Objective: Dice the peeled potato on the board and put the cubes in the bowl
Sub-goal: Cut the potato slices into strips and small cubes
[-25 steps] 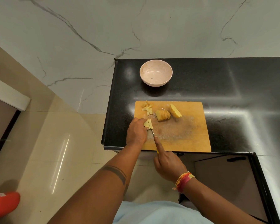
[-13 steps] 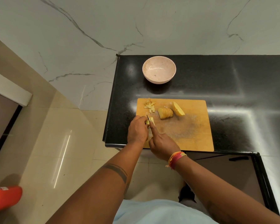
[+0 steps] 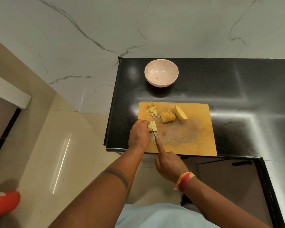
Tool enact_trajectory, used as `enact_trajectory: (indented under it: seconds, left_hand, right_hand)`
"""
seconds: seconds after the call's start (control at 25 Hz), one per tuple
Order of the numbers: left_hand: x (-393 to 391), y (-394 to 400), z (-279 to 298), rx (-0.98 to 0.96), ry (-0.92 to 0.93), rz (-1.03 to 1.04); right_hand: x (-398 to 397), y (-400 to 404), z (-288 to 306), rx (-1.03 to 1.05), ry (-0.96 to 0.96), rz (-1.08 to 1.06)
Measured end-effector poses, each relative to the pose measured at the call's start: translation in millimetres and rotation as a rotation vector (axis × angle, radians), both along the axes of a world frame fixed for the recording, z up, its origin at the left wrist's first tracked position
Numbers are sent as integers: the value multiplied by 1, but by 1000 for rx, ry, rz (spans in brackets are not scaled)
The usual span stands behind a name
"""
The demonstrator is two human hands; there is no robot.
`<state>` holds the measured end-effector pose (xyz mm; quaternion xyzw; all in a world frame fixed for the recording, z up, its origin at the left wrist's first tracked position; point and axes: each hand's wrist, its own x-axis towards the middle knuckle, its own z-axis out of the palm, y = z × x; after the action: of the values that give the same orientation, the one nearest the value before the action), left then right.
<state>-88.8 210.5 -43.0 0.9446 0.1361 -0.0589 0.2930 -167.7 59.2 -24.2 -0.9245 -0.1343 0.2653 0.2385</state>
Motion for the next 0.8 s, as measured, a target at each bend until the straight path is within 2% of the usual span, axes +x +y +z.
enact_trajectory:
  seconds: [0.4,0.8]
  left_hand:
    - [-3,3,2,-45,-34,69]
    - [1,4,0,-15,-20,72]
  right_hand:
    - [9,5,11,82,-57,-31]
    - [47,25,3,14,12,-32]
